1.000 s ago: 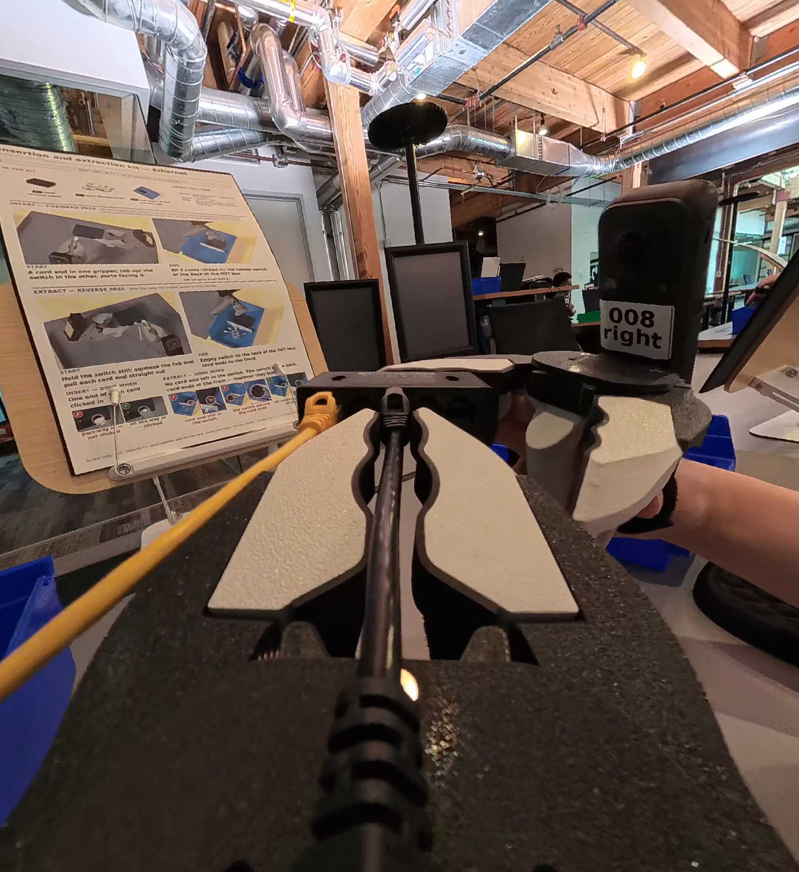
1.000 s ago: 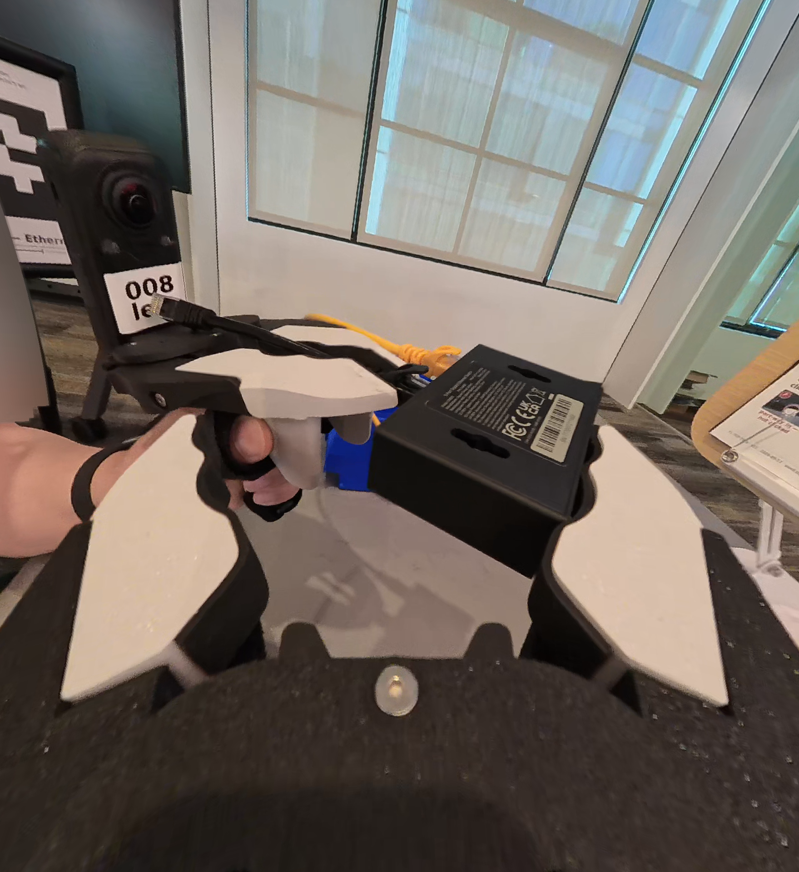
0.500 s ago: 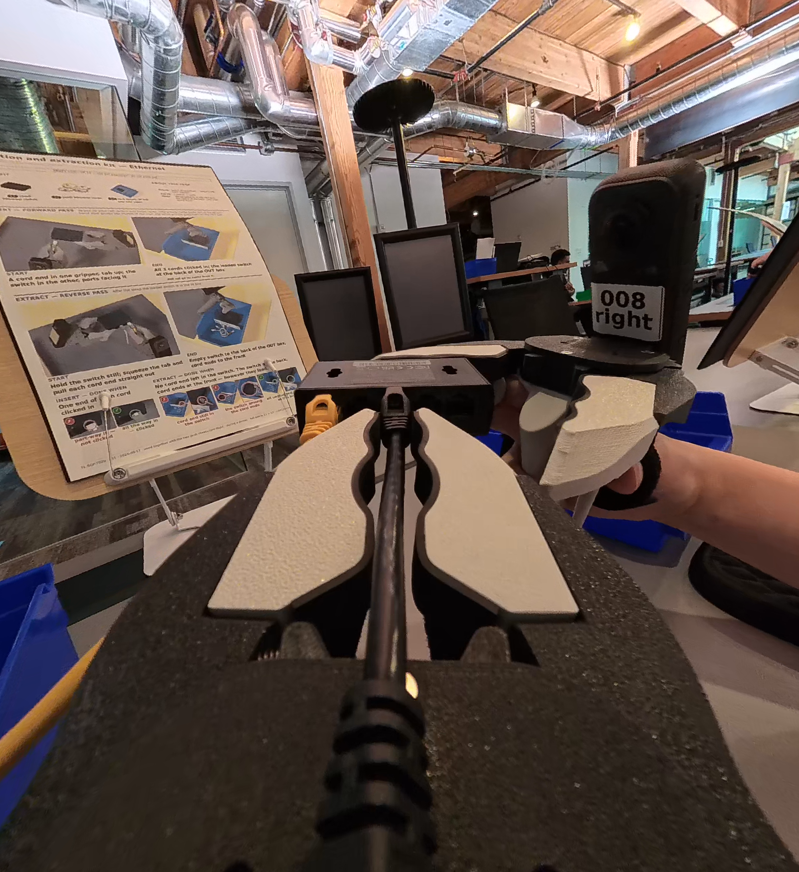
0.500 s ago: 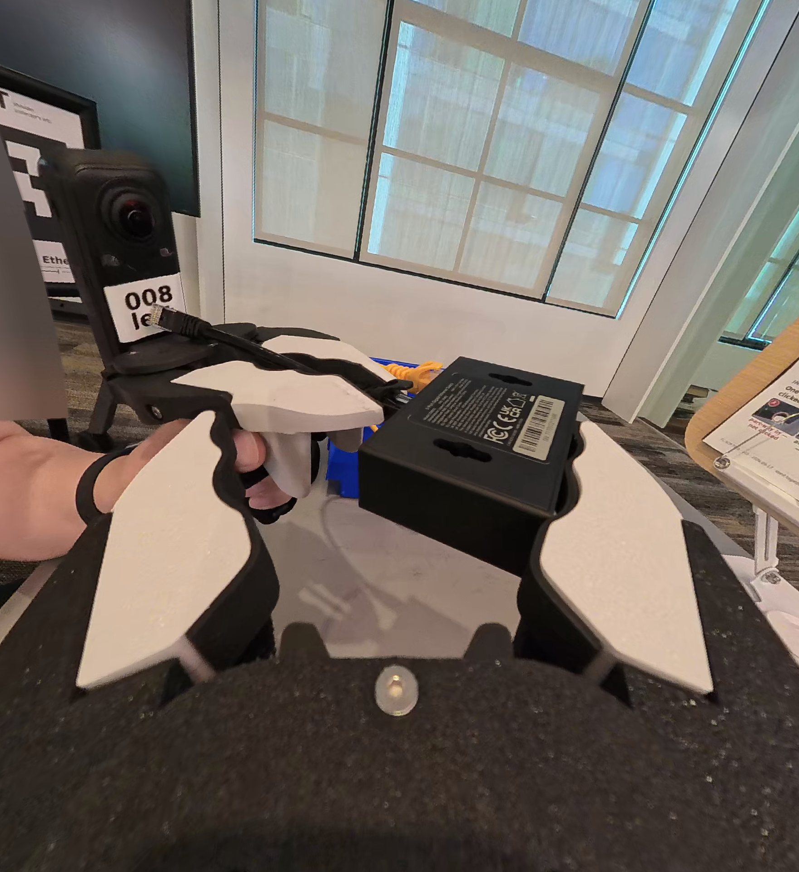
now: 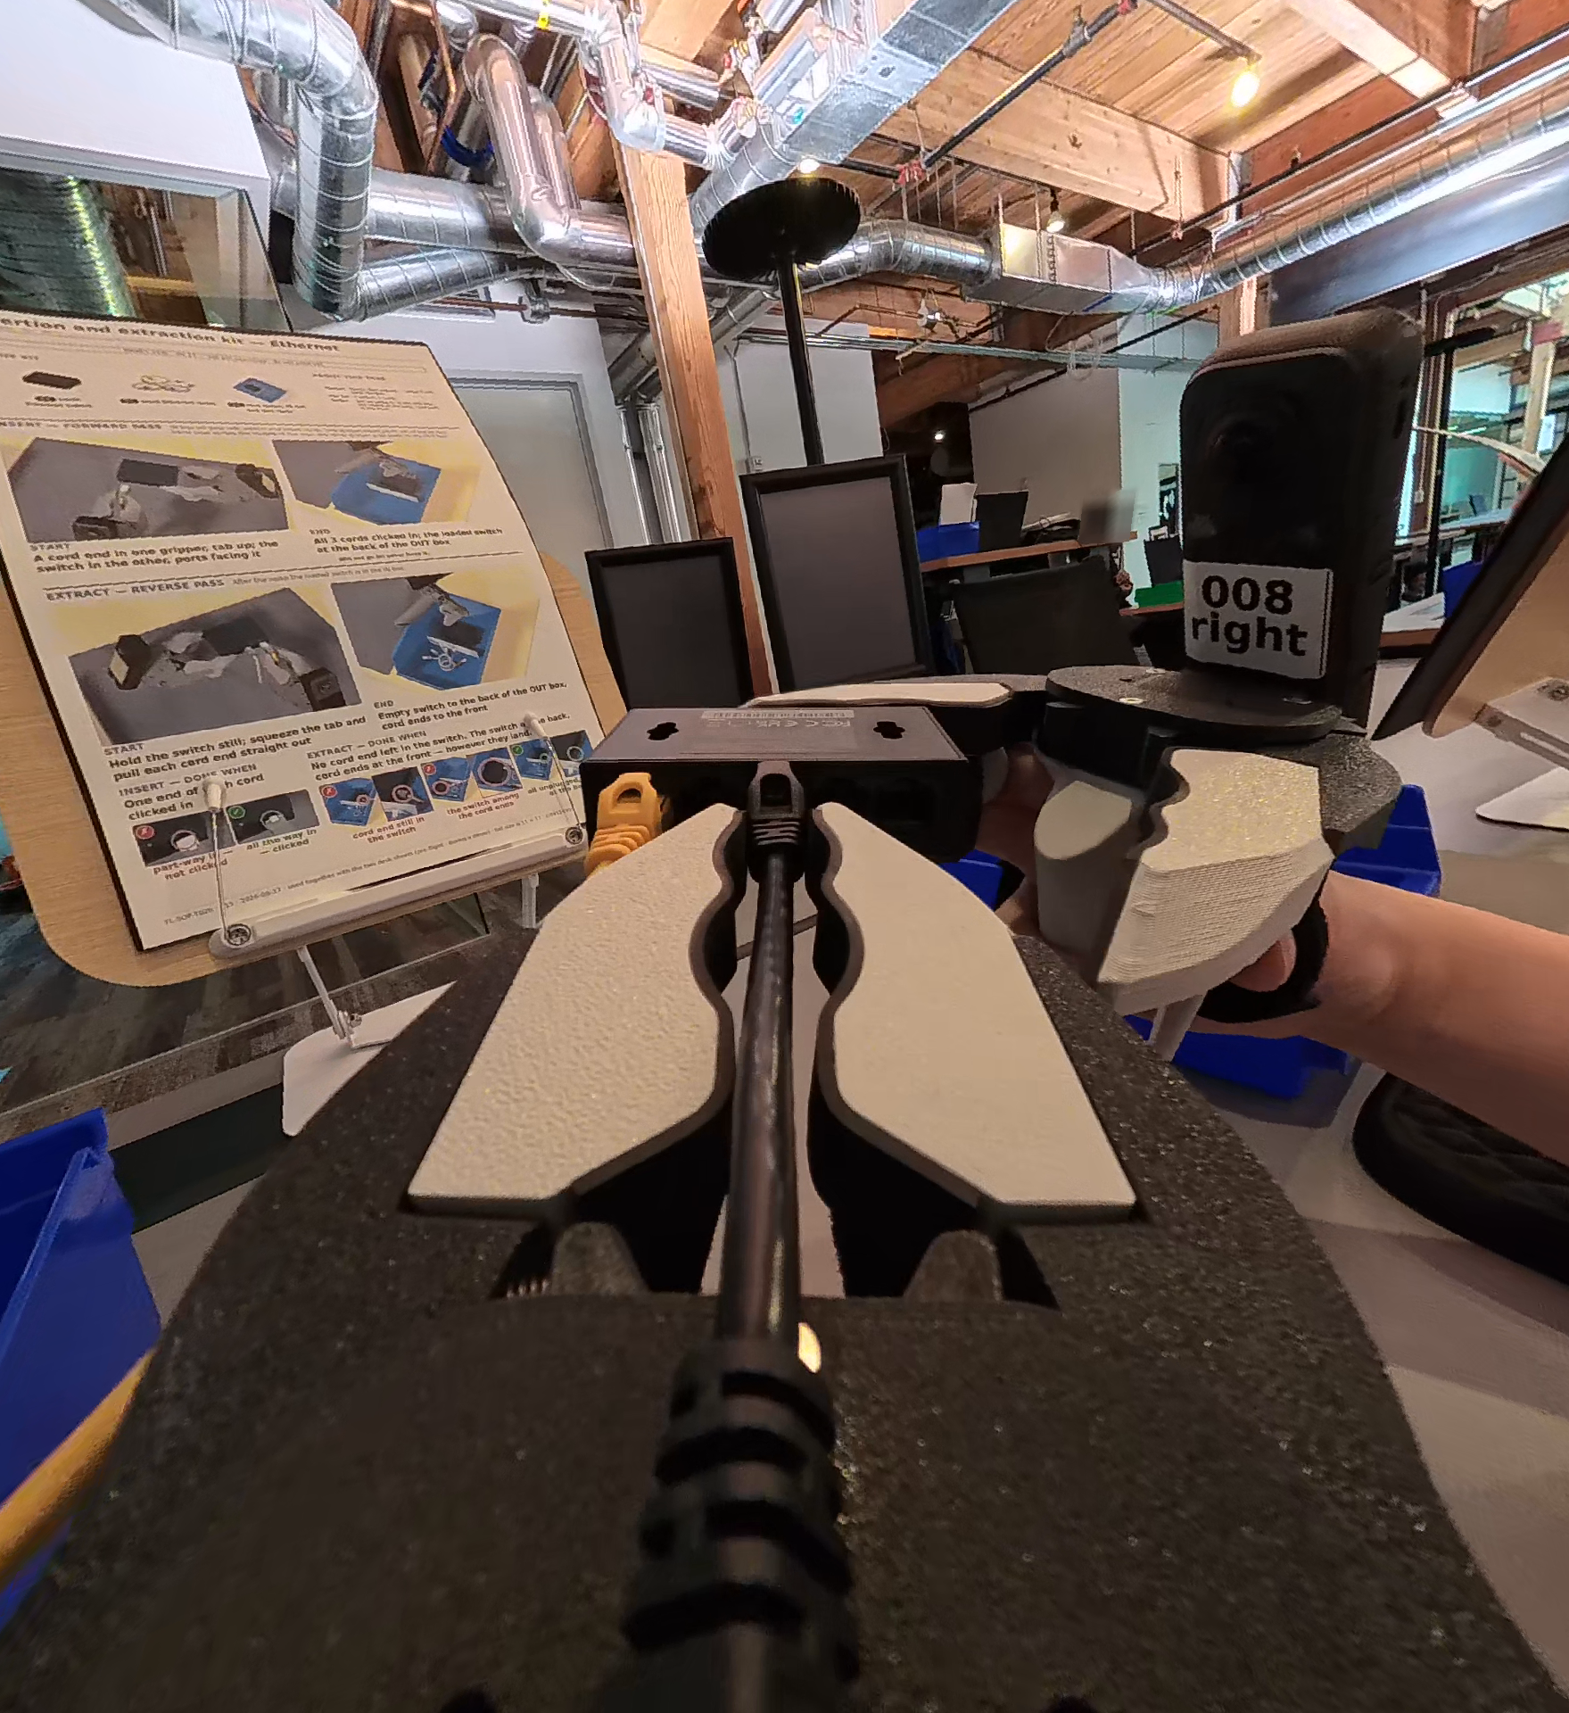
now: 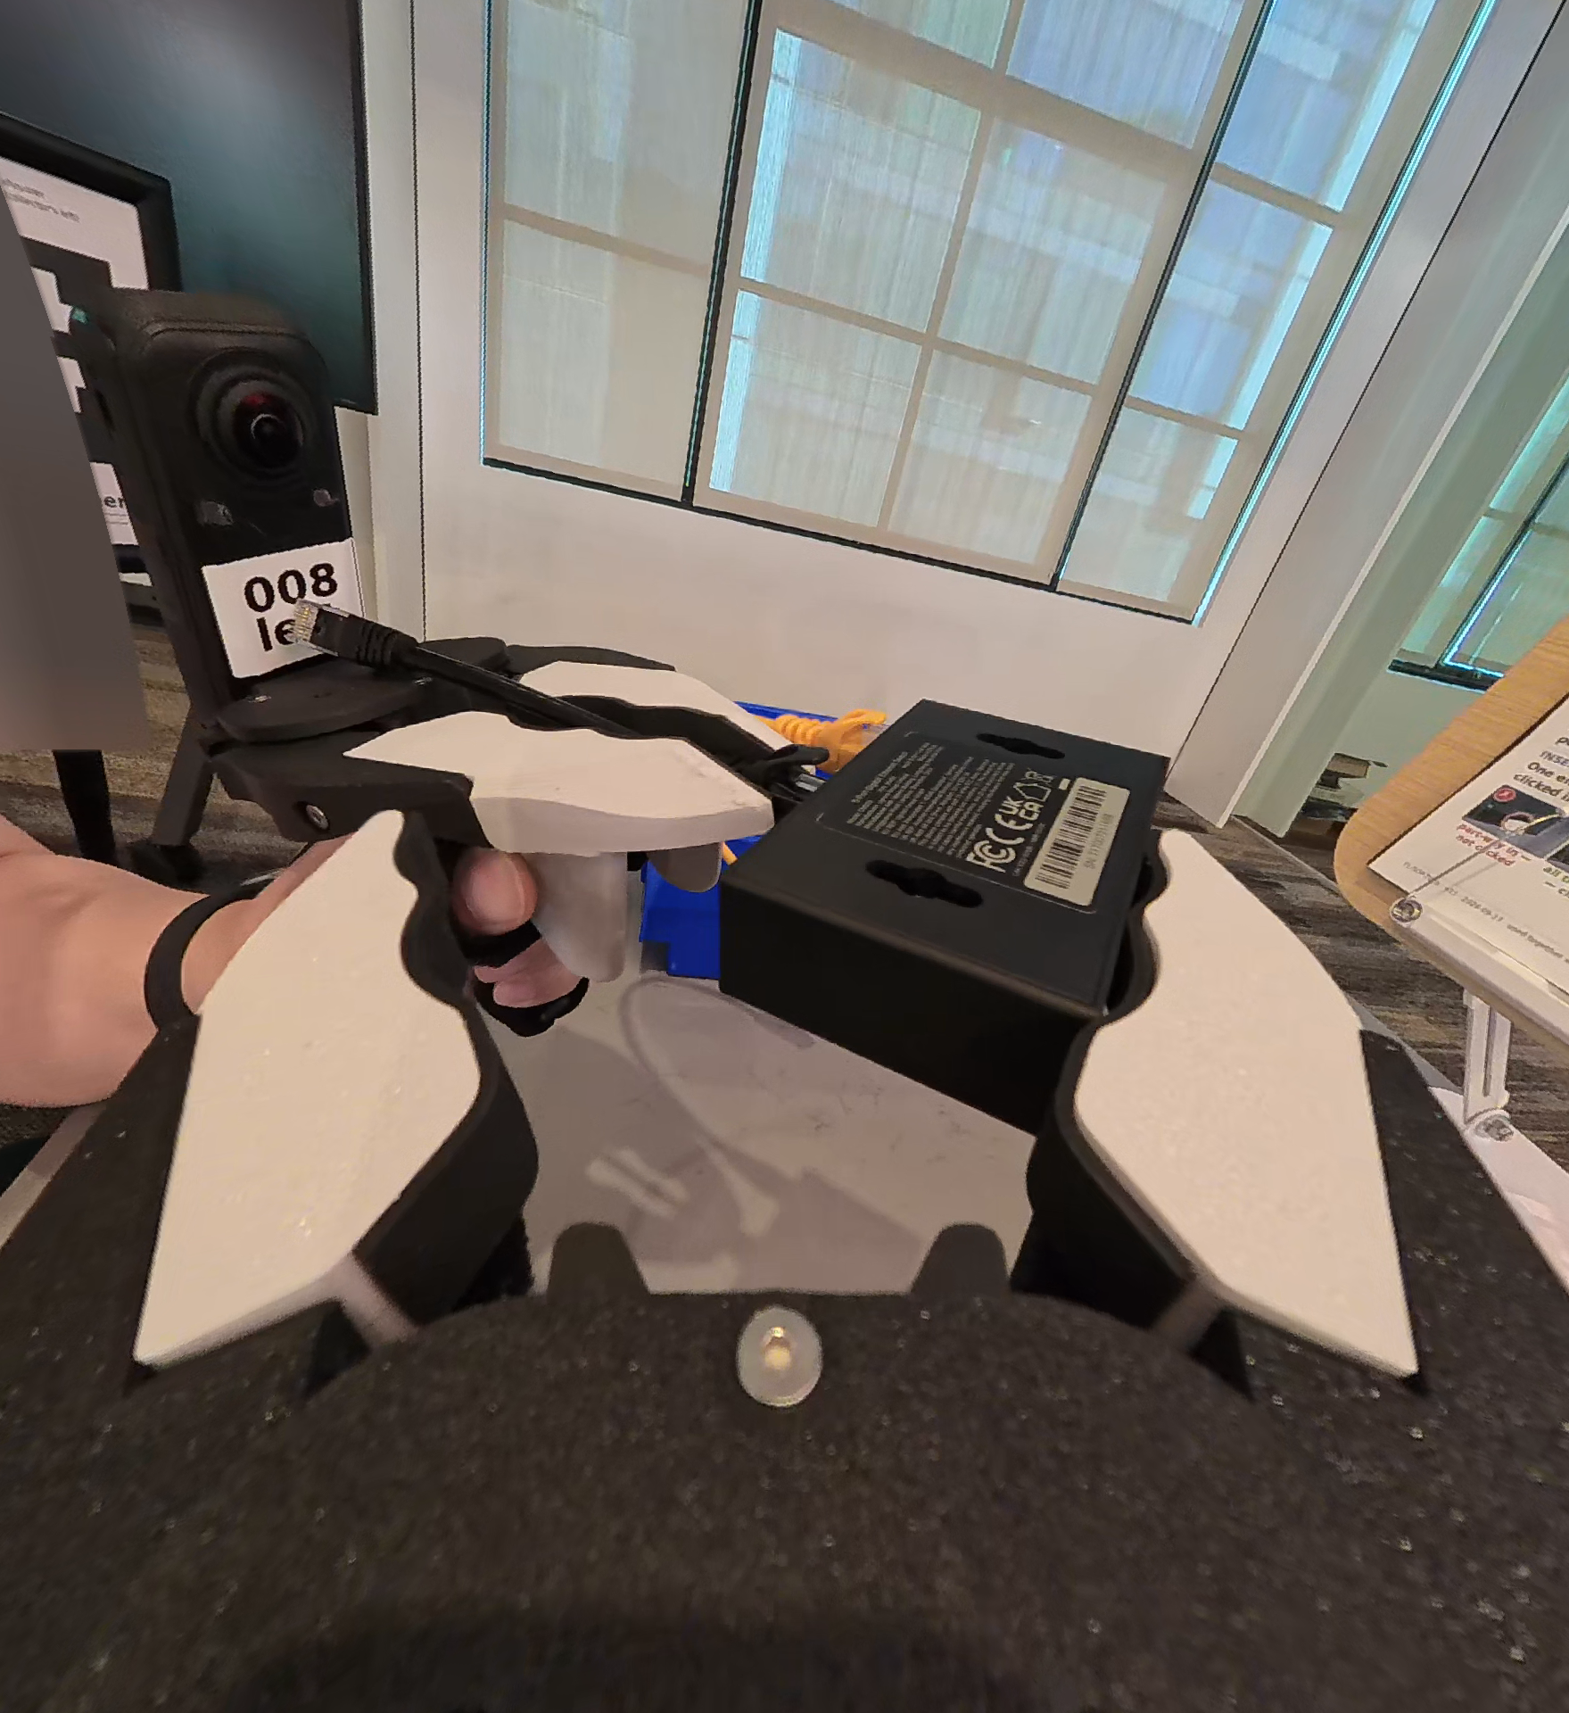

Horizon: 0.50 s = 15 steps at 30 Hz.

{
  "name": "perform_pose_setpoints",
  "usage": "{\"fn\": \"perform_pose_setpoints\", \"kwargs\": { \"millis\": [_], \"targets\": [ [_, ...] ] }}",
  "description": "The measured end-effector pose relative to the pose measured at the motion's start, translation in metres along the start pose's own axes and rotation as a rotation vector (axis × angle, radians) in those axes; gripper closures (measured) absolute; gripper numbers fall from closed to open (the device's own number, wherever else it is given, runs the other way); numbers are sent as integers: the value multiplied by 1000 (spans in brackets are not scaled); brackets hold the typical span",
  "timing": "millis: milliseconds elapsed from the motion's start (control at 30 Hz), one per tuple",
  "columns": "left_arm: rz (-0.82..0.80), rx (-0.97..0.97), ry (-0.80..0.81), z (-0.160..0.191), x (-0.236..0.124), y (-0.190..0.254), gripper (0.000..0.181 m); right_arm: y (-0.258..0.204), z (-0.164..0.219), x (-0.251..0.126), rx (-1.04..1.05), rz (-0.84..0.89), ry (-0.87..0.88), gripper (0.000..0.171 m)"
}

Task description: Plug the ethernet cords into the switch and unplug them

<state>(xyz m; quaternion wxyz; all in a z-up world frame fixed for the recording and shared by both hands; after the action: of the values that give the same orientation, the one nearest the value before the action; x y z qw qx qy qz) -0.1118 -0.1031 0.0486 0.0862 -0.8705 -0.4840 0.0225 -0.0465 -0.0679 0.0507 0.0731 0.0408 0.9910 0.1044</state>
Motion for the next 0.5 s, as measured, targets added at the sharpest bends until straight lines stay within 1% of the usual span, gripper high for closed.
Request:
{"fn": "perform_pose_setpoints", "kwargs": {
  "millis": [267,500],
  "targets": [
    [12,37,15,-4,-2,5,170,-4,-3,-5,-10,-32,29,37],
    [34,39,14,-4,-1,6,170,-4,-4,-7,-26,-27,32,38]
  ]
}}
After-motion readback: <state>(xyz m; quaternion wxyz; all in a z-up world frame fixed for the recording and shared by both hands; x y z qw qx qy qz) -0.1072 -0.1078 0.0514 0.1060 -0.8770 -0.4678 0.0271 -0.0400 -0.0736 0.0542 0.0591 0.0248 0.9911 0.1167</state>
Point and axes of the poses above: each gripper's, where its closed fingertips meet, x out along the fingers, z out of its underside, y = z × x across the jaws, the point moved 5 cm from there along -x, back along the fingers, and after that the axes turned 13 degrees about -y, right-handed, at the moved point
